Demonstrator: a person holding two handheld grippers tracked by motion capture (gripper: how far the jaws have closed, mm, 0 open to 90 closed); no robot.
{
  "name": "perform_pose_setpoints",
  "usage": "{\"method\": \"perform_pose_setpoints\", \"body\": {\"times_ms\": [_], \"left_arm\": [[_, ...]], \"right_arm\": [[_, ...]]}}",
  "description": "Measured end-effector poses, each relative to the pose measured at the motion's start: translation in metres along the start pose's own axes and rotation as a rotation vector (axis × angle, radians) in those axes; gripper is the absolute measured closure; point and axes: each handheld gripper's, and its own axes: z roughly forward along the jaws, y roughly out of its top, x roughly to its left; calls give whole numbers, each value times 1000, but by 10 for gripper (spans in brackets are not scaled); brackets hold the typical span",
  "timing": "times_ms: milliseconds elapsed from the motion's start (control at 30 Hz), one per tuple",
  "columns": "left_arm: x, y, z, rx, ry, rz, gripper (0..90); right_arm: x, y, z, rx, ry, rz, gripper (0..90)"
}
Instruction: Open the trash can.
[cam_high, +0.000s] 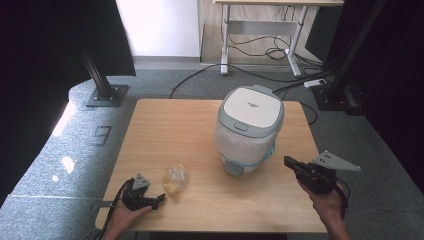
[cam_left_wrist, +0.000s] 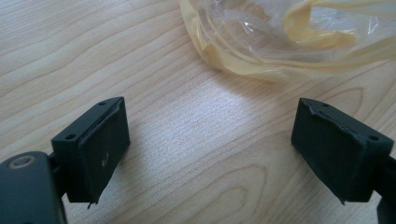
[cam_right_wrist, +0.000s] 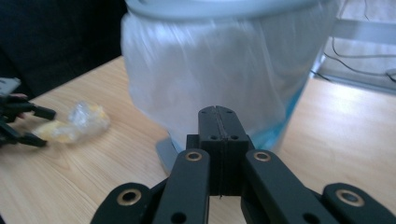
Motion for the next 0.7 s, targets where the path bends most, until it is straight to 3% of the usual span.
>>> {"method": "perform_pose_setpoints", "body": {"times_ms": [267, 367, 700], "left_arm": [[0, 0, 0, -1, 0, -1, 109], [0, 0, 0, 0, 0, 0, 109], [0, 0, 0, -1, 0, -2, 109]], "right_arm": [[7, 23, 6, -30, 64, -17, 898], [10, 34, 12, -41, 111, -19, 898], [17, 60, 36, -39, 154, -37, 898]]}}
